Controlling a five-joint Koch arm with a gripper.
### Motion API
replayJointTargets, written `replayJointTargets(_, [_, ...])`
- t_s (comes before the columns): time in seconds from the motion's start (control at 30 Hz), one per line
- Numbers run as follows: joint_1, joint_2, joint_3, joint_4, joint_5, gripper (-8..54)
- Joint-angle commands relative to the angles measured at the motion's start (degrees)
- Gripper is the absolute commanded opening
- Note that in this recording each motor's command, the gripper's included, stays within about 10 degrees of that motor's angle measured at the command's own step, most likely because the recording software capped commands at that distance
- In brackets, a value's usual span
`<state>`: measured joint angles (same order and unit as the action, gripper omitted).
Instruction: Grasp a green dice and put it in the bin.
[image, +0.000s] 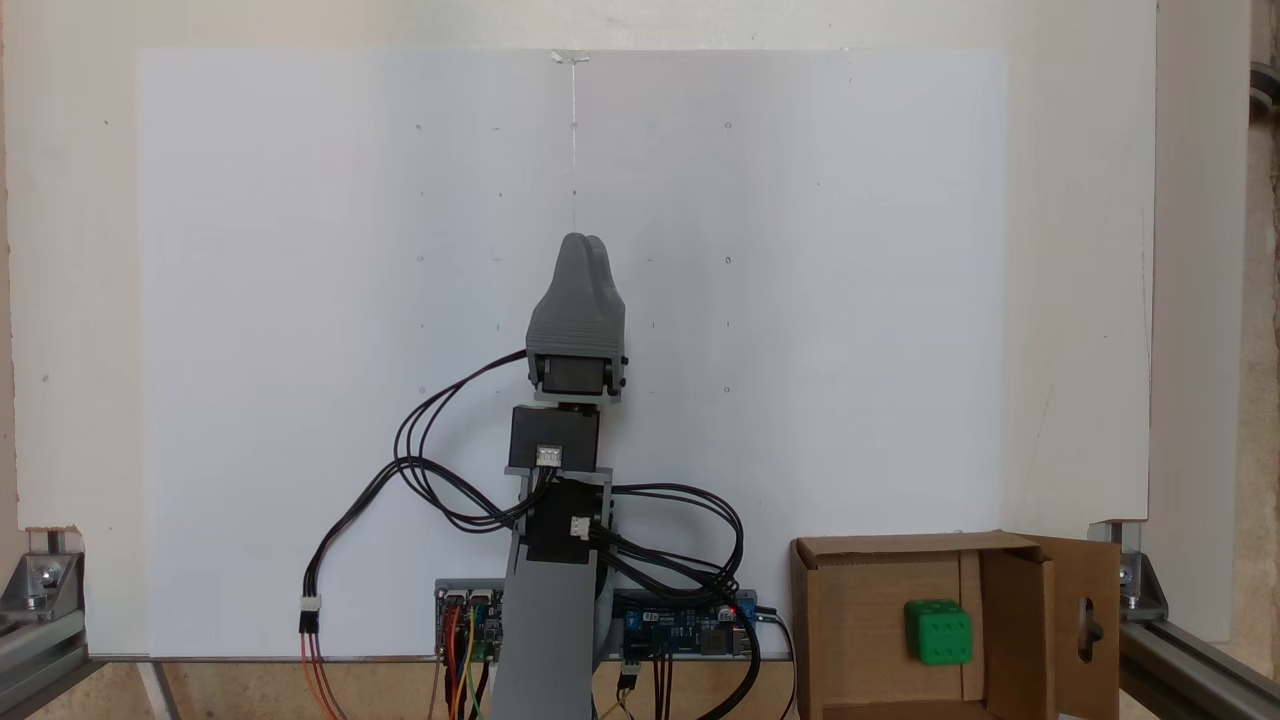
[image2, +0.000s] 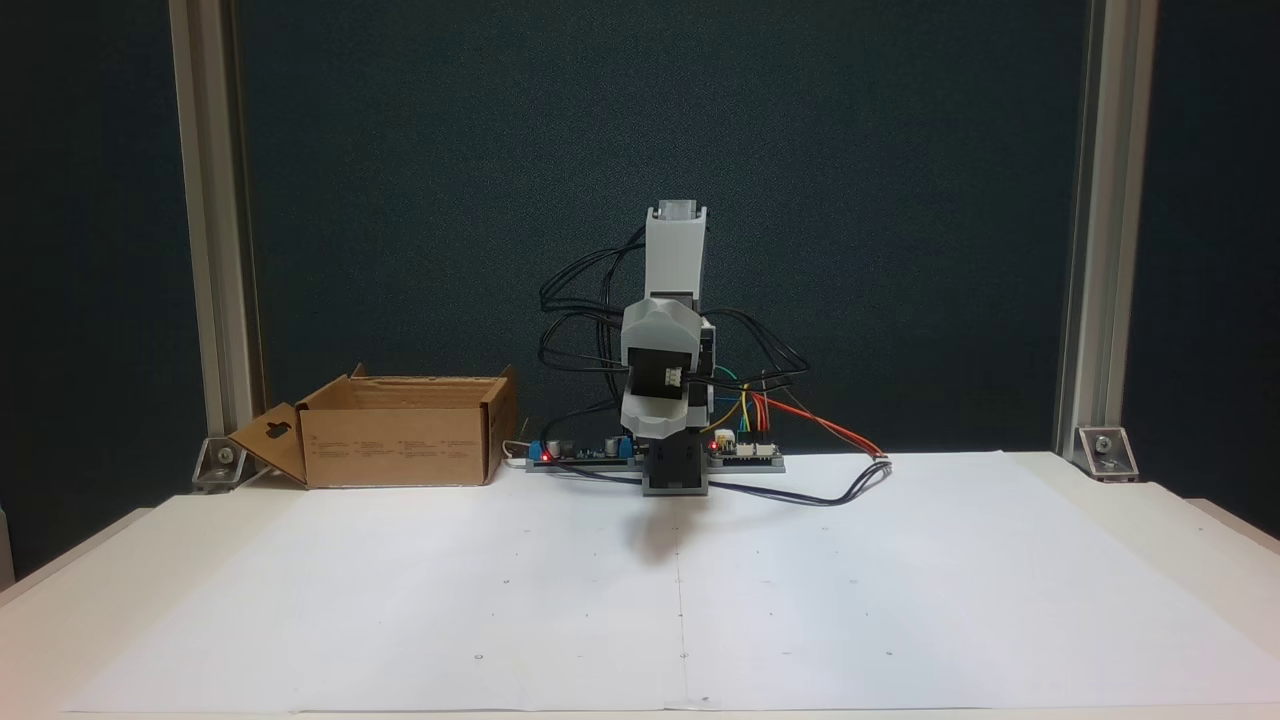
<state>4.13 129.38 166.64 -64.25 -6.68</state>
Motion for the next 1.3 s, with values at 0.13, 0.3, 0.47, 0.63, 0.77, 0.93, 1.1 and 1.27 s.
replayJointTargets(0.13, [0.3, 6.4, 1.0, -6.2, 1.5, 43.4])
replayJointTargets(0.3, [0.3, 6.4, 2.1, -8.9, 1.4, 43.4])
replayJointTargets(0.47, [0.2, 6.4, 4.5, -11.9, 1.5, 43.2])
replayJointTargets(0.63, [0.2, 6.4, 6.8, -16.0, 1.5, 43.2])
replayJointTargets(0.77, [0.0, 6.4, 9.8, -20.9, 1.6, 43.4])
replayJointTargets(0.93, [-0.1, 6.4, 12.5, -23.6, 1.5, 43.5])
replayJointTargets(1.1, [-0.2, 6.4, 12.5, -23.9, 1.6, 43.9])
replayJointTargets(1.27, [-1.0, 6.2, 12.5, -23.6, 1.7, 44.0])
